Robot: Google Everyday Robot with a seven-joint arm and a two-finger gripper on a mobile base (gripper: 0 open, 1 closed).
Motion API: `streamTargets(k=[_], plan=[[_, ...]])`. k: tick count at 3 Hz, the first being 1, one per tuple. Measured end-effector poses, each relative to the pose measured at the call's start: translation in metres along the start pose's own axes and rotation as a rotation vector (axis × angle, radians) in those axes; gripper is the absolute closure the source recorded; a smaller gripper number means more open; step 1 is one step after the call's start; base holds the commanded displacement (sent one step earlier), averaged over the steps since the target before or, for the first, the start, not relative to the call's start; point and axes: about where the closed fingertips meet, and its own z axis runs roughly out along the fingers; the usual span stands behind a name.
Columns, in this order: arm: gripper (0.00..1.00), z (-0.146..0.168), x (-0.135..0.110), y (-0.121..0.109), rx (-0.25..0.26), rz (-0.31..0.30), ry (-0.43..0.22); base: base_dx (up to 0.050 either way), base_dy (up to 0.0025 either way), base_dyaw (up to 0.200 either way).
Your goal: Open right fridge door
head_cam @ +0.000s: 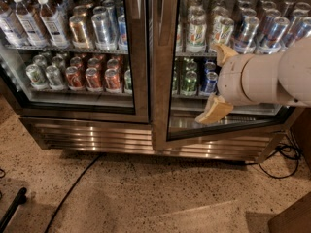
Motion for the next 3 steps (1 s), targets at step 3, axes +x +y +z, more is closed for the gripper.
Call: streamTargets(k=[3], plan=[[0.00,0.061,-0.040,0.075,-0.235,-0.206,0.064,0.000,0.00000,0.000]])
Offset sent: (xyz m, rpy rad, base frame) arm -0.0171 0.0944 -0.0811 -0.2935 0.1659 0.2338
